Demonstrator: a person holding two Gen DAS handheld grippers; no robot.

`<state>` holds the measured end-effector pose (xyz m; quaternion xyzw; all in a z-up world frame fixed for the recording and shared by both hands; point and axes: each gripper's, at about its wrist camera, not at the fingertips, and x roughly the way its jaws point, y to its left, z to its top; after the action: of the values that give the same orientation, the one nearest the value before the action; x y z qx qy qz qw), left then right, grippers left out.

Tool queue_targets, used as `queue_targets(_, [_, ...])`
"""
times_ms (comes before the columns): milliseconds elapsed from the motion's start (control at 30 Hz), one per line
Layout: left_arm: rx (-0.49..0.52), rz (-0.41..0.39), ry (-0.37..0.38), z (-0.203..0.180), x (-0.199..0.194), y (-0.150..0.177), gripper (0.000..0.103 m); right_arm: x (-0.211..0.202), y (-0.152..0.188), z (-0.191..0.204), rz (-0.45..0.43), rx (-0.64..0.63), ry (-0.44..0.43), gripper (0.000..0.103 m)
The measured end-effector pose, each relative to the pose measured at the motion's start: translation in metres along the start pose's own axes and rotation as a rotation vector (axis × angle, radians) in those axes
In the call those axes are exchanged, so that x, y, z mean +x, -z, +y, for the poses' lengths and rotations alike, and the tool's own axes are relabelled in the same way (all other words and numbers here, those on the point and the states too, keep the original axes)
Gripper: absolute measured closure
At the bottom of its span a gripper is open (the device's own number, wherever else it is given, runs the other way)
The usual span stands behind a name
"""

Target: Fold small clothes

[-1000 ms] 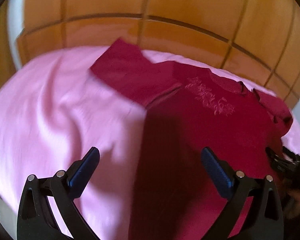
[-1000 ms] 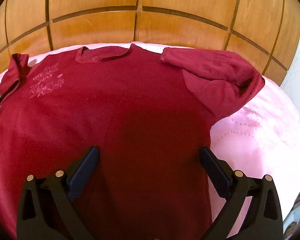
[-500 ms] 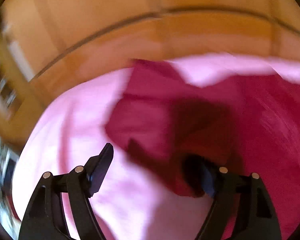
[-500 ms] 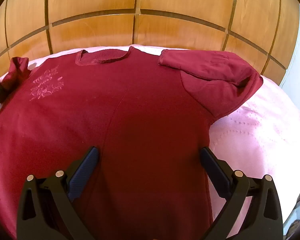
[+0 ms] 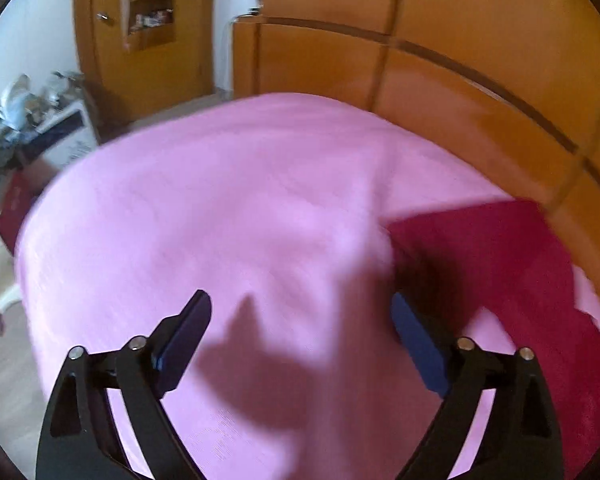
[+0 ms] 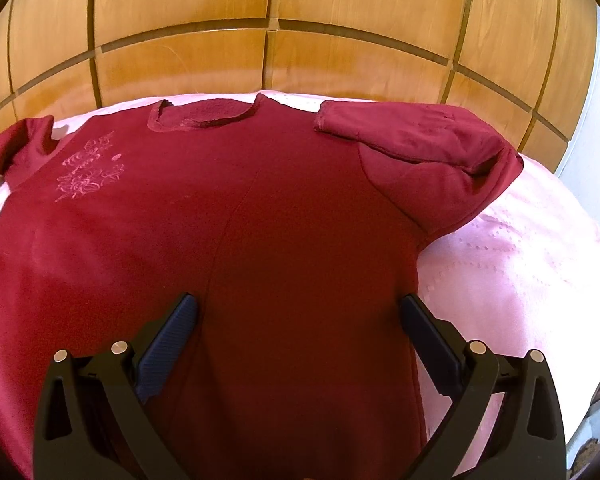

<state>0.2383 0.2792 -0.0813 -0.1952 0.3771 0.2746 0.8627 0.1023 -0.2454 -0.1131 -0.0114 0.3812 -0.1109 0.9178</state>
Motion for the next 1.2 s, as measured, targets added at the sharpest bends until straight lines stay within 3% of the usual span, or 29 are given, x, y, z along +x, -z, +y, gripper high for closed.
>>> queue_targets(133, [0.072, -0.008, 0.195, -0.064, -0.04, 0.048, 0.006, 0.0, 0.0, 0.0, 0.007, 0.001, -0.005, 0.003])
queue_targets(200, [0.142, -0.009, 0.343, -0.109, -0.063, 0.076, 0.002, 0.0, -0.002, -0.001, 0.022, 0.001, -0.016, 0.003])
queue_targets(333, [0.376, -0.036, 0.514, -0.178, -0.094, 0.134, 0.002, 0.001, -0.017, -0.009, 0.075, -0.013, -0.162, 0.003])
queue_targets(433, [0.561, -0.047, 0.515, -0.203, -0.097, 0.167, 0.002, -0.003, -0.042, -0.021, 0.022, -0.01, -0.184, 0.003])
queue_targets(467, [0.579, -0.041, 0.509, -0.207, -0.096, 0.17, 0.002, -0.002, -0.048, -0.024, 0.013, -0.003, -0.189, 0.003])
queue_targets(600, [0.538, 0.025, 0.436, -0.203, -0.077, 0.165, 0.002, 0.029, -0.081, -0.037, 0.038, 0.071, -0.256, 0.003])
queue_targets(667, [0.513, 0.079, 0.439, -0.205, -0.065, 0.164, 0.002, 0.056, -0.093, -0.042, 0.087, 0.141, -0.283, 0.003])
queue_targets(767, [0.502, 0.069, 0.457, -0.2, -0.065, 0.163, 0.002, 0.093, -0.099, -0.05, 0.144, 0.232, -0.327, 0.003])
queue_targets(867, [0.495, 0.06, 0.466, -0.176, -0.07, 0.179, 0.002, 0.105, -0.112, -0.059, 0.102, 0.26, -0.334, 0.003])
queue_targets(1033, [0.508, 0.06, 0.457, -0.178, -0.069, 0.18, 0.002, 0.122, -0.131, -0.094, 0.091, 0.283, -0.172, 0.003])
queue_targets(1200, [0.505, 0.056, 0.463, -0.177, -0.068, 0.18, 0.002, 0.124, -0.129, -0.181, 0.023, 0.437, 0.049, 0.003])
